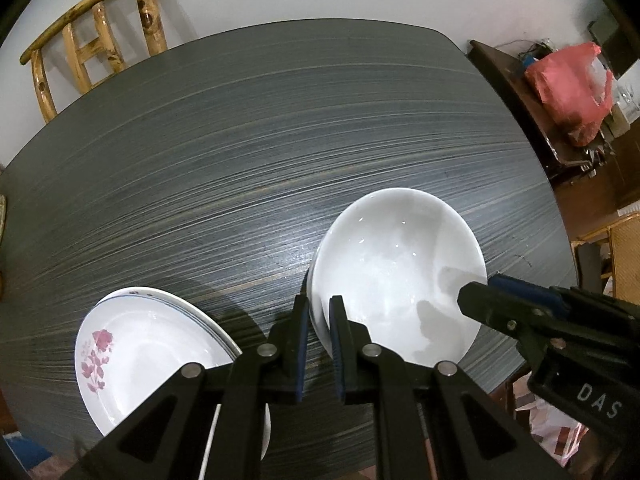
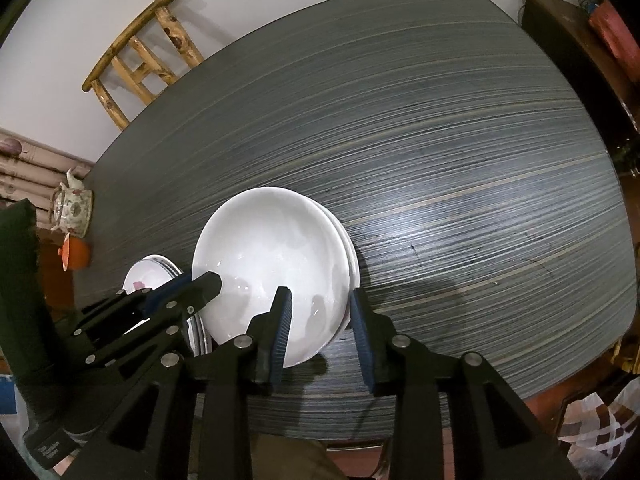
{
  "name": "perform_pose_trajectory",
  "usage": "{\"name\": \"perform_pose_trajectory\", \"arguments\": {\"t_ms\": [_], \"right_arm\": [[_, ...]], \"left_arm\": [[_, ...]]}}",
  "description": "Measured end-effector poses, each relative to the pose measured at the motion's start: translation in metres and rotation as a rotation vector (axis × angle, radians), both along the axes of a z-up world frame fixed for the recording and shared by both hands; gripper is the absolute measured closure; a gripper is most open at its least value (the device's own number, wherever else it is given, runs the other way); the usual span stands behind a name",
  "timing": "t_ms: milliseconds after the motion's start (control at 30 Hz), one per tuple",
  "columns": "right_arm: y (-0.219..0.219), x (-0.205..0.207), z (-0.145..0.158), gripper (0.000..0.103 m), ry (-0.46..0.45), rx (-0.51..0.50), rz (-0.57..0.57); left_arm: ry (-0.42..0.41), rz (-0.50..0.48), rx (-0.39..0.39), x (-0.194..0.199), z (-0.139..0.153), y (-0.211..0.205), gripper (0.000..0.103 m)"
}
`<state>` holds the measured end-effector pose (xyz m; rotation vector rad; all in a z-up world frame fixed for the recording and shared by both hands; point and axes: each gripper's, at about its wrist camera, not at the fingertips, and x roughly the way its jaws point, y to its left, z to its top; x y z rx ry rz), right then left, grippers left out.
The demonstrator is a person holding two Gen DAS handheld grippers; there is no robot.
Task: Organize plates and bowls
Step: 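Lower the nested bowls onto the table and open both grippers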
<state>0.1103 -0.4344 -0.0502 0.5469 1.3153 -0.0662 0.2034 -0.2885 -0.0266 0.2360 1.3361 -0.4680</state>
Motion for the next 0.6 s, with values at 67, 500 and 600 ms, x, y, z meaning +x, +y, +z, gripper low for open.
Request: {"name": "perform_pose_trajectory", "arguments": {"t_ms": [67, 500, 600], "right_arm": [[0.001, 0.001, 0.000, 0.074, 0.000, -0.006, 0.003], [0.013, -0.001, 0.007, 0.042, -0.034, -0.101, 0.000], [0.015, -0.002, 0.014, 0.036, -0.060, -0.151, 0.009]], "left_arm": [[-0.003, -0.005, -0.003, -0.001, 0.000, 0.001, 0.091], [-0.062, -0.042, 0.018, -0.013, 0.009, 0.003, 0.082], [-0.086, -0.045, 0.022, -0.017, 0.013, 0.004, 0.078]]}}
